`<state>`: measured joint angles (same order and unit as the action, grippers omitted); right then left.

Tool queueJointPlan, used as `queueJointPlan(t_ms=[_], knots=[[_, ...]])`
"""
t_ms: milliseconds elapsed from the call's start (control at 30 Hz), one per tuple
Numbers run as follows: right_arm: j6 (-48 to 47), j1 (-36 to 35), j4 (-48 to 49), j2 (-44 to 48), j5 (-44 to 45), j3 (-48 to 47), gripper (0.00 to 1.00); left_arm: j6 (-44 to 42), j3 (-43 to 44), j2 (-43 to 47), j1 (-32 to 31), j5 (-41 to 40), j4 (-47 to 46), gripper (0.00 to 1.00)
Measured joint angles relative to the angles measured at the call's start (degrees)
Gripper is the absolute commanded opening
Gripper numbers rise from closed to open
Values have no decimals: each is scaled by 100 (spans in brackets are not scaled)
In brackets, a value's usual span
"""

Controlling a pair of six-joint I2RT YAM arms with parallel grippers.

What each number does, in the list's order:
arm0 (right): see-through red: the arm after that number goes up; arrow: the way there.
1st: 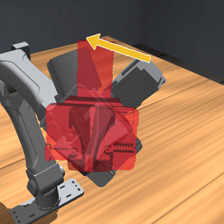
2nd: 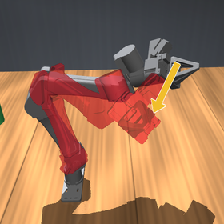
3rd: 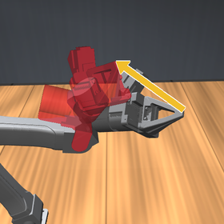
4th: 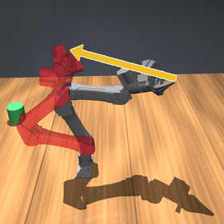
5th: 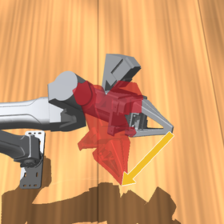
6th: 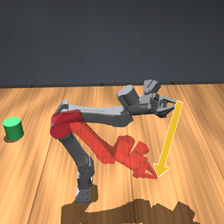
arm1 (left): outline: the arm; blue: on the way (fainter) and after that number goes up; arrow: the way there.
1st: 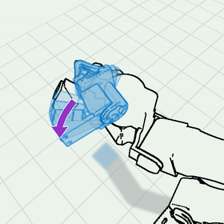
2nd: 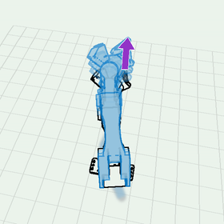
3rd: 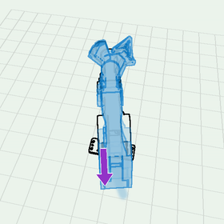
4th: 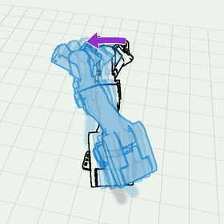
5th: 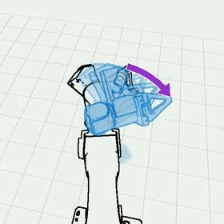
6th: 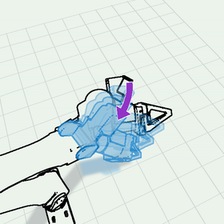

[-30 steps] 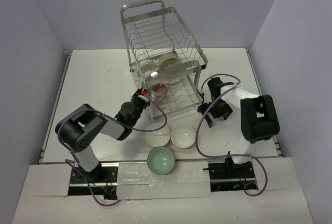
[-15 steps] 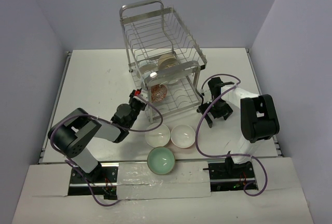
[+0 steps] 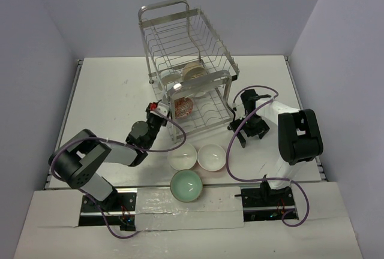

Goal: Load the bowls into the dish rack
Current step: Move the dish rack to the center of the board.

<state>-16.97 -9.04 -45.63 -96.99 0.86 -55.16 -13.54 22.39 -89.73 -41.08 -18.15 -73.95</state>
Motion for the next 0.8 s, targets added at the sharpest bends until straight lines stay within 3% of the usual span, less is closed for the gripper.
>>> queueJointPlan(t_ms=[233,367,600,800], knots=[[0,4,-4,0,-9,-2,100,122,92,485,468,-776,11,41],[0,7,-9,0,-20,-4,100,616,636,772,1346,-1102,1073,44],[-2,9,-4,76,-46,22,100,1443,1121,1102,3757,-393,3364,46],[-70,26,136,260,39,118,100,1572,957,1346,4527,496,4684,46]])
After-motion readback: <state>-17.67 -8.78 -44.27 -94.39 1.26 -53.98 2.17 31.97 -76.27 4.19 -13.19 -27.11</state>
